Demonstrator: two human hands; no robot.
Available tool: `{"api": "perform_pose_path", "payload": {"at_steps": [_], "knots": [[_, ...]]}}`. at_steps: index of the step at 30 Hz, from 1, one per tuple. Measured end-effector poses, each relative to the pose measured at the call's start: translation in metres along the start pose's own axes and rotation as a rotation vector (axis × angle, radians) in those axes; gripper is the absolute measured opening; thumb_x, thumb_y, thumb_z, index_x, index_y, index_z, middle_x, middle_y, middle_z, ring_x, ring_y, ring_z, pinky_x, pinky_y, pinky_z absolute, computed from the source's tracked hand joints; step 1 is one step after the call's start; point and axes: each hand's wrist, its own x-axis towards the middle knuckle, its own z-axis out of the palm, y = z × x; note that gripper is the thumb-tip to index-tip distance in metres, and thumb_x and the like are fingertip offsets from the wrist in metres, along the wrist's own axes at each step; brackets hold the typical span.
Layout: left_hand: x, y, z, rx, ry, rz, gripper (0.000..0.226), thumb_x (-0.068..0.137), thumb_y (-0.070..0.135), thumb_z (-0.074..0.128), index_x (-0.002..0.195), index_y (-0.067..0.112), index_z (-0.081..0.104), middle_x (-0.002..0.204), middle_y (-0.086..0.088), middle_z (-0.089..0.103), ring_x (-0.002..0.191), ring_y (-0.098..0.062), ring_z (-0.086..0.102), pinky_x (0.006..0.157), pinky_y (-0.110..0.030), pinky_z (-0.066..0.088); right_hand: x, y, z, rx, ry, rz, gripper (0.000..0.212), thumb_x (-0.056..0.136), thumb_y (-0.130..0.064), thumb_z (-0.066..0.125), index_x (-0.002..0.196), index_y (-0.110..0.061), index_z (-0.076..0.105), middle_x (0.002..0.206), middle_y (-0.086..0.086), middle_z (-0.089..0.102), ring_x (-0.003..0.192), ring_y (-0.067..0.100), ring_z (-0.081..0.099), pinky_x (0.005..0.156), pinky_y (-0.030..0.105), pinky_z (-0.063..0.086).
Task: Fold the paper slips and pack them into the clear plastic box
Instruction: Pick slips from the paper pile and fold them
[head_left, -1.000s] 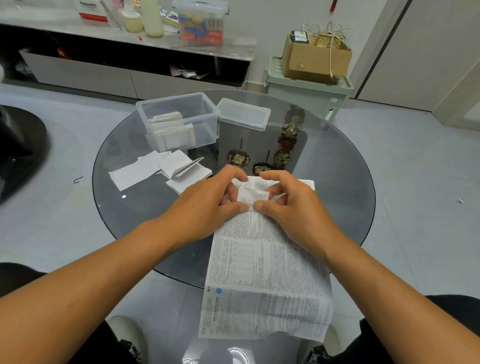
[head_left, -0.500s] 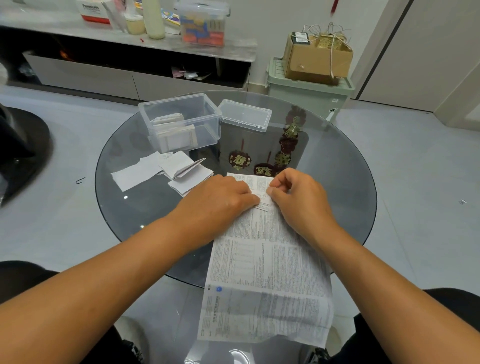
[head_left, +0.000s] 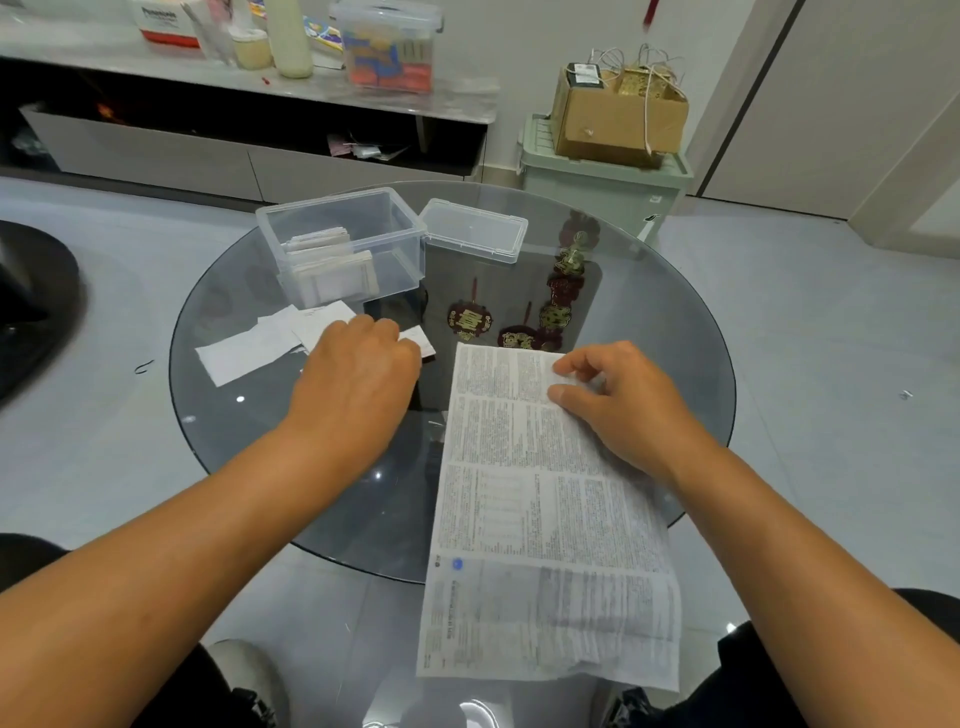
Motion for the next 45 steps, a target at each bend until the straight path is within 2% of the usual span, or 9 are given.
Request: {"api": "perform_pose_path", "payload": {"at_steps": [4,9,15,20,30,35,39,43,45], "knots": [[-0.003,-0.008,0.011,0.004,-0.010,0.000,0.039,0.063,-0.017,0.074,0.095,0.005,0.071,0.083,-0.013,0.063,0.072,-0.030,0.049,0.060,-0.040,0.040,0.008,0.010,-0.010,-0.013,0.067,0.087,0.026,0.092,-0.046,0.072,0.114,-0.033,0.070,0.114,-0.005,0.058,0.100,0.018,0.060,0.084,0.038,0.050],[-0.006,0.002,-0.001,-0.478,-0.264,0.237,0.048,0.098,0.017,0.062,0.143,0.032,0.053,0.142,0.015,0.055,0.130,-0.006,0.048,0.108,-0.025,0.041,0.010,0.012,-0.011,-0.044,0.147,0.121,0.021,0.095,-0.043,0.069,0.111,-0.031,0.070,0.112,-0.001,0.061,0.094,0.019,0.061,0.079,0.034,0.047],[-0.009,0.003,-0.002,-0.511,-0.309,0.279,0.037,0.103,0.037,0.052,0.139,0.034,0.060,0.145,0.016,0.054,0.130,-0.001,0.048,0.110,-0.026,0.041,-0.002,0.005,-0.017,-0.015,0.182,0.163,0.017,0.099,-0.030,0.062,0.114,-0.025,0.070,0.122,0.005,0.061,0.098,0.023,0.060,0.064,0.025,0.038],[-0.005,-0.001,0.004,-0.265,-0.211,0.285,0.041,0.103,0.050,0.043,0.137,0.035,0.061,0.141,0.014,0.059,0.129,-0.009,0.053,0.109,-0.036,0.039,-0.016,0.007,-0.042,0.240,0.166,0.292,0.025,0.095,-0.038,0.070,0.120,-0.034,0.067,0.136,-0.003,0.059,0.116,0.019,0.060,0.090,0.042,0.054],[-0.003,0.013,0.004,-0.124,-0.191,0.085,0.042,0.104,0.049,0.033,0.124,0.032,0.066,0.128,0.014,0.064,0.119,-0.011,0.057,0.107,-0.035,0.039,-0.026,0.002,-0.063,0.605,-0.112,0.428,0.033,0.095,-0.027,0.072,0.126,-0.023,0.061,0.107,0.003,0.077,0.083,0.022,0.078,0.064,0.033,0.061],[-0.003,0.003,0.004,-0.372,-0.230,0.167,0.033,0.101,0.033,0.047,0.127,0.025,0.067,0.128,0.010,0.066,0.116,-0.012,0.060,0.100,-0.034,0.049,-0.027,-0.001,-0.059,0.480,-0.263,0.395,0.040,0.096,-0.016,0.071,0.129,-0.032,0.054,0.093,0.005,0.080,0.082,0.026,0.079,0.075,0.044,0.064],[-0.008,-0.007,-0.011,-0.638,-0.529,0.092,0.063,0.094,0.010,0.052,0.146,0.044,0.045,0.150,0.027,0.040,0.131,0.004,0.041,0.098,-0.009,0.037,-0.025,-0.004,-0.062,0.703,-0.182,0.449,0.044,0.100,-0.008,0.062,0.136,-0.031,0.054,0.106,0.008,0.076,0.078,0.024,0.078,0.066,0.039,0.064],[-0.009,-0.005,-0.013,-0.790,-0.587,0.091,0.063,0.093,0.036,0.070,0.147,0.048,0.040,0.133,0.047,0.031,0.113,0.038,0.027,0.084,0.009,0.030,-0.024,-0.003,-0.065,0.962,-0.197,0.543,0.030,0.099,-0.001,0.059,0.125,-0.015,0.065,0.109,0.015,0.077,0.072,0.023,0.077,0.056,0.033,0.063],[-0.009,-0.001,-0.008,-0.810,-0.523,0.047,0.054,0.090,0.047,0.072,0.139,0.049,0.050,0.131,0.043,0.042,0.115,0.030,0.037,0.090,0.001,0.039,-0.024,-0.005,-0.060,1.099,-0.197,0.573,0.029,0.099,-0.003,0.059,0.127,-0.006,0.066,0.117,0.017,0.075,0.082,0.023,0.078,0.056,0.031,0.064]]}}
